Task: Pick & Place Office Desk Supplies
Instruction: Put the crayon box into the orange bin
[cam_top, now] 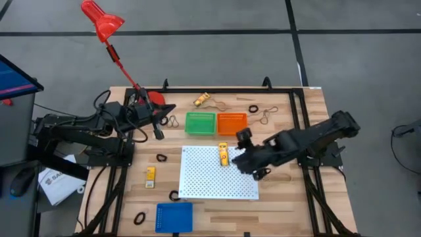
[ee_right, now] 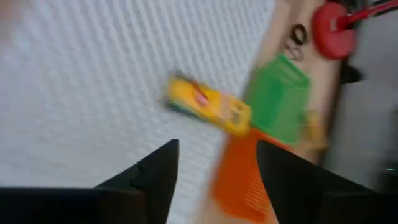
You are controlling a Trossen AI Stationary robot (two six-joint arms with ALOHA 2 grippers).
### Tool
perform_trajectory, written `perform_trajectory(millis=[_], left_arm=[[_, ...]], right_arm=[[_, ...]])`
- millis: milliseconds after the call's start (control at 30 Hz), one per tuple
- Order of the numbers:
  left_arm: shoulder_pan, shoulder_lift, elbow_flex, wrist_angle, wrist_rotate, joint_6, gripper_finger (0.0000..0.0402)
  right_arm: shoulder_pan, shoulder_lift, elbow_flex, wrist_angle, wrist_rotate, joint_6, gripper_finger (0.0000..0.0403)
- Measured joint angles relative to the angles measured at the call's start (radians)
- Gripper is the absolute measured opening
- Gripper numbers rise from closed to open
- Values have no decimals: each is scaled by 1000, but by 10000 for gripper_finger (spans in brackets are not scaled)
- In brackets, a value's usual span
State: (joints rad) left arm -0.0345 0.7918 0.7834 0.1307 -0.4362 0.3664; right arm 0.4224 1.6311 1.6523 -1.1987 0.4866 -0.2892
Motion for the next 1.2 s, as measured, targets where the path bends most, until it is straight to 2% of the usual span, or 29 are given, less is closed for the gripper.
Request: perform_trajectory(millis=[33, 167, 267, 500, 633, 767, 867, 967, 1033, 1100, 1200], left_arm=[[0, 0, 0, 0, 0, 0, 0], [0, 0, 0, -2, -1, 0, 0], [0, 1, -5, 1, -1, 0, 0], [2, 2, -60, 11, -3, -3, 0], [2, 2, -72, 55, -4, -4, 0], [2, 2, -73, 68, -4, -4, 0], [2, 2, -73, 69, -4, -7, 0], [2, 2, -73, 69, -6, -23, 0], [2, 0, -73, 68, -22, -27, 0], [2, 0, -73, 69, -44, -28, 0], [2, 0, -73, 69, -63, -28, 0]], right_arm=[[7, 20, 2, -13, 71, -73, 223], [27, 94, -2, -29, 248, -345, 228], [24, 131, 2, 18, 319, -490, 225], [-21, 166, 1, 106, 311, -668, 226], [-68, 165, 37, 112, 199, -681, 226], [-129, 163, 154, 129, 13, -581, 226], [-191, 162, 231, 148, -114, -431, 226], [-258, 161, 276, 143, -216, -162, 226], [-305, 161, 288, 125, -297, 82, 226], [-352, 162, 290, 116, -426, 324, 226], [-407, 162, 290, 102, -608, 581, 226]])
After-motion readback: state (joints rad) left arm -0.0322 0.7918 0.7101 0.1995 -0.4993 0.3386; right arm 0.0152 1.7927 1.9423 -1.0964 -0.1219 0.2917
